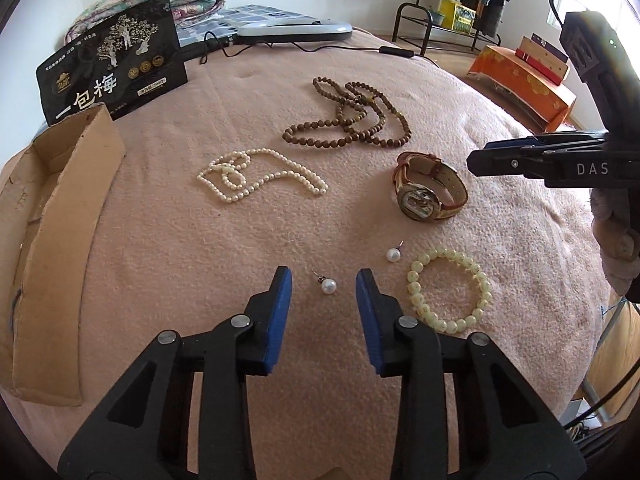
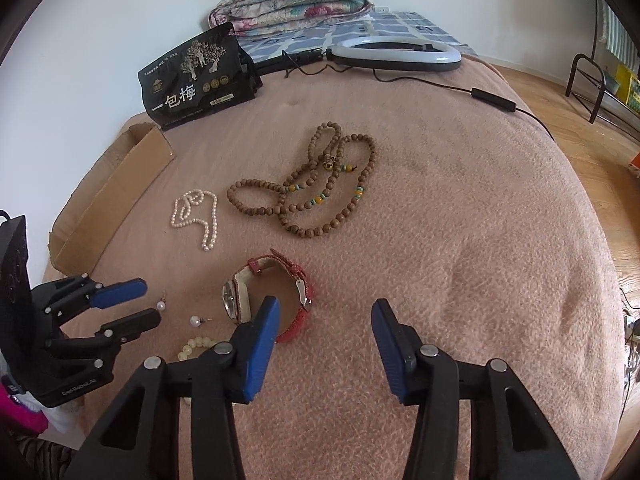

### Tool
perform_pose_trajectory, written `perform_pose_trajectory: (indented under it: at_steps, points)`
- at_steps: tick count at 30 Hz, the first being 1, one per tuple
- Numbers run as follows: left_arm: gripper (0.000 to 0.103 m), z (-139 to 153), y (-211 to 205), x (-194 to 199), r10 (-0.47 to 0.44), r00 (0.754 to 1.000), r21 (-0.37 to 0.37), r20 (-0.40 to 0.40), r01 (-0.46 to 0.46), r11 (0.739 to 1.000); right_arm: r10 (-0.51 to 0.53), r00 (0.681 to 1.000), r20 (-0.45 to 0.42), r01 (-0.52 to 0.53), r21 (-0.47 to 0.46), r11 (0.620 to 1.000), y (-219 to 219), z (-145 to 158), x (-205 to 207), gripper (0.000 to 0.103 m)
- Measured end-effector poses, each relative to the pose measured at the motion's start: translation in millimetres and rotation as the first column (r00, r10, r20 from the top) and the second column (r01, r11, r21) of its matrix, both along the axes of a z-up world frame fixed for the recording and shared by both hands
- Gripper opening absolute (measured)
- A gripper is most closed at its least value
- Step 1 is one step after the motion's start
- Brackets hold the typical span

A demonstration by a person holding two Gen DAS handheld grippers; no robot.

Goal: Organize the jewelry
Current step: 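Move the left tool to a pearl earring while the right tool approaches the watch, then close the left tool on the pearl earring while the right tool grips the red-strap watch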

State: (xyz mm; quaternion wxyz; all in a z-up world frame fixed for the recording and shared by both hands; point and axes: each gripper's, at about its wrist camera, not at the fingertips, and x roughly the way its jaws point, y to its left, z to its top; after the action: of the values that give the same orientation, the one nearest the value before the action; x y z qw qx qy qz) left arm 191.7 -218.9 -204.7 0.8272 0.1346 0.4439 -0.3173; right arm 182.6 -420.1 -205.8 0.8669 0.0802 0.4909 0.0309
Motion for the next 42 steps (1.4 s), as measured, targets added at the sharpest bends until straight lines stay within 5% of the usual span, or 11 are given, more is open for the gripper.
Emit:
perform_pose_trajectory:
  at_steps: [15, 23, 29, 34, 42]
  points:
    - [0.026, -10, -2, 5, 0.006, 1.000, -0.001, -0.027, -0.006, 1.000, 0.032, 0.999, -0.033, -0.032, 0.002, 0.999, 11, -10, 17, 0.042]
    - [0.011, -12, -2, 7, 0.003, 0.999, -0.015, -0.034, -0.003, 1.000, 0.035, 0.997, -0.064, -0.034, 0.010, 0.999, 13, -19, 24, 0.037]
    - [0.009, -12, -2, 6, -0.001, 1.000, -0.015, -0.028, 0.000, 1.000, 0.021, 0.996, -0.085, -0.020, 0.018, 1.000, 12, -26, 27, 0.027]
    - [0.009, -10, -1, 5, 0.001, 1.000, -0.019, -0.025, -0.001, 1.000, 0.020, 0.996, -0.085, -0.017, 0.031, 0.999, 12, -25, 25, 0.009]
    - [0.009, -1, 1, 2, 0.002, 1.000, -0.030, -0.008, -0.003, 1.000, 0.017, 0.998, -0.064, -0.017, 0.002, 1.000, 17, -15, 22, 0.007]
